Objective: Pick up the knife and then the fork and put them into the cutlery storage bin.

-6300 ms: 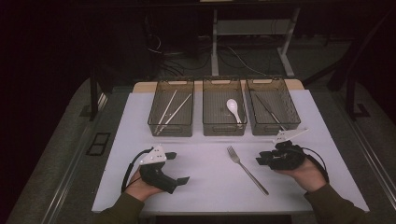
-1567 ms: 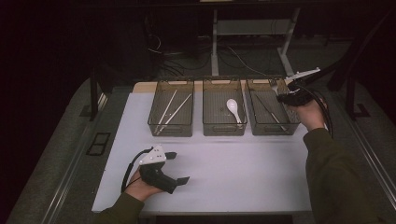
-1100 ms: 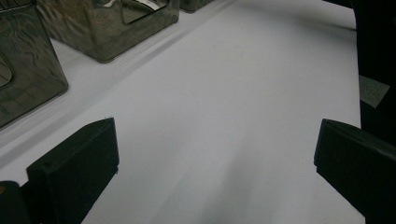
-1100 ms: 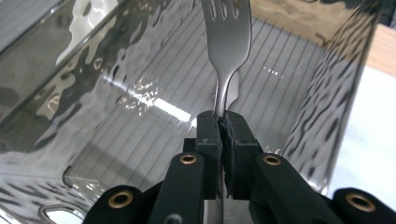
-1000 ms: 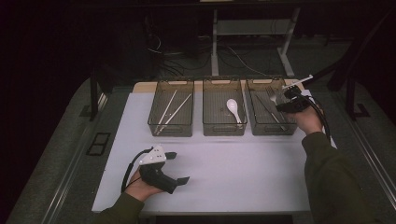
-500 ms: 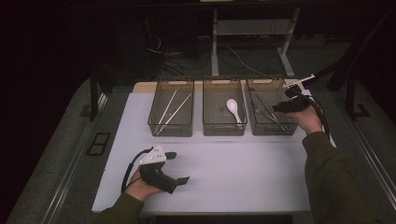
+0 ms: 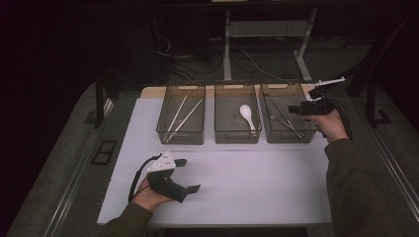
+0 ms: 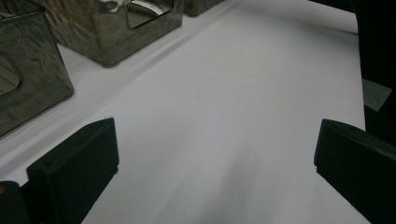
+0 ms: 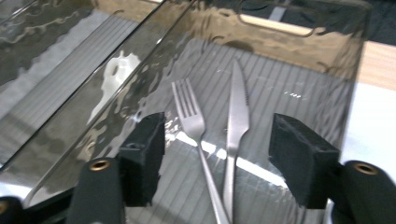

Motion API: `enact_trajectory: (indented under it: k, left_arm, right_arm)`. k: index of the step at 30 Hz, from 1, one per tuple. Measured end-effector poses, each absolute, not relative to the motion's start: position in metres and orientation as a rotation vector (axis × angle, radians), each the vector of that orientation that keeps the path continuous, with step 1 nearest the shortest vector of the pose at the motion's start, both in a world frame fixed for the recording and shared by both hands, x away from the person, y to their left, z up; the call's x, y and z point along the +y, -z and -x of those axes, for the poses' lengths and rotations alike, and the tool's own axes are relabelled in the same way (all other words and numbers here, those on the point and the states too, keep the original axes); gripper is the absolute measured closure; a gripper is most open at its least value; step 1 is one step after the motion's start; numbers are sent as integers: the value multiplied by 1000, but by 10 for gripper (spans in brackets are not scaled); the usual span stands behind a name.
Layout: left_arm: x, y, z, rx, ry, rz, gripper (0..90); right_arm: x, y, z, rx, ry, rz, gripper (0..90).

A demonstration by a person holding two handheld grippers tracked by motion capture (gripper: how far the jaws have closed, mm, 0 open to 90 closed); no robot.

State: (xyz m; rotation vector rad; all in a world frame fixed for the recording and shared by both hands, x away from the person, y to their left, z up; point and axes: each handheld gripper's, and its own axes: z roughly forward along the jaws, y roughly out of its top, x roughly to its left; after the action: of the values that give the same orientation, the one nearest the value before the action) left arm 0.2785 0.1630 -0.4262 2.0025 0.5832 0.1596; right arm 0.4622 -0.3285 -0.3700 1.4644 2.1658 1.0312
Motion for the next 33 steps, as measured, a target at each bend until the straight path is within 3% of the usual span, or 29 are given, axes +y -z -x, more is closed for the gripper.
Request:
enact_trajectory:
  k: [8,33]
  left_arm:
    - [164,426,-281,584,-160,-1996,0]
    - [165,427,-280,593,-157,-1992,0]
  right_arm:
    - [-324,369,-457,2125,-1074,-1437,199]
    - [-310,374,-411,2143,-1286,-1267,185]
